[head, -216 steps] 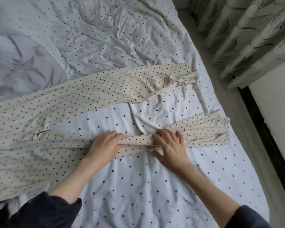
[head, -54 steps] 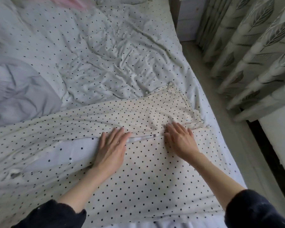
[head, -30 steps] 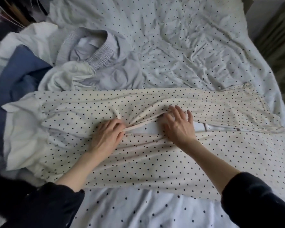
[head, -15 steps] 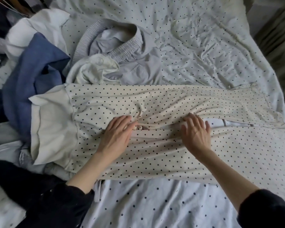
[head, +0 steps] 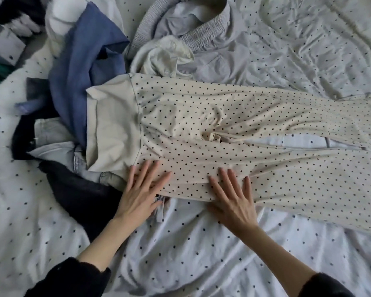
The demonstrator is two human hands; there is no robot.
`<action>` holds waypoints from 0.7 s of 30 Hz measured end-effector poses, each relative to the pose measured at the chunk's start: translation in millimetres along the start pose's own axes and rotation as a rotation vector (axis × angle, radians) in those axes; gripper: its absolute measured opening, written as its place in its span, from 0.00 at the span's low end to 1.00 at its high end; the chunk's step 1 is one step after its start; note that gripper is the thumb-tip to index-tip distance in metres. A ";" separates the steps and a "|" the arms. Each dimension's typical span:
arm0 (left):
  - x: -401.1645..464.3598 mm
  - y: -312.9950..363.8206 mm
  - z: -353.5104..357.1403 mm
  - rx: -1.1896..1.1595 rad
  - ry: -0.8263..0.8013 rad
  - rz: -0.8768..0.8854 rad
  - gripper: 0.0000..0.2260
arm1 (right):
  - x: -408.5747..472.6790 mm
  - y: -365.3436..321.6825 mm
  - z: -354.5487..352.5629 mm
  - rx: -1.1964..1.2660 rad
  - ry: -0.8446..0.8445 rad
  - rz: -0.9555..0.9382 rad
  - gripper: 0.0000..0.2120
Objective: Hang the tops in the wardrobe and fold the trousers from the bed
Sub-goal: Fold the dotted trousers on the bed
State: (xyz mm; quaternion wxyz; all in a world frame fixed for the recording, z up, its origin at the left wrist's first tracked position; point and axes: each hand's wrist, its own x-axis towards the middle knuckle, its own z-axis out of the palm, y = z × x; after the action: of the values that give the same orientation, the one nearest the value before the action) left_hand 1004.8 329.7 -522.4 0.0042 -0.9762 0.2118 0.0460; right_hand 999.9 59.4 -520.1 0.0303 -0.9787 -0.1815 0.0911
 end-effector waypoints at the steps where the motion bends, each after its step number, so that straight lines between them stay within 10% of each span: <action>1: -0.1 1.6 -1.3 -0.013 0.031 -0.019 0.43 | -0.3 1.1 -2.8 0.003 0.013 0.008 0.41; 6: 5.9 12.0 -11.5 -0.083 0.141 -0.098 0.35 | -0.3 9.1 -14.2 0.031 0.118 0.176 0.46; 15: 7.1 6.0 -49.1 -0.146 0.164 -0.334 0.11 | -15.7 53.7 -43.7 0.059 -0.001 0.480 0.11; 21: 18.3 -10.1 -97.7 -0.378 0.314 -0.471 0.09 | -20.7 98.8 -75.0 0.052 0.028 0.588 0.09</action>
State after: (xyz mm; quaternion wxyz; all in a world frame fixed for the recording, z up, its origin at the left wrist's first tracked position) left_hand 1034.2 328.6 -426.8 -0.1989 -0.9770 -0.0337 -0.0686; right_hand 1029.7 -42.2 -452.2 0.0302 -0.9894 0.1125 0.0869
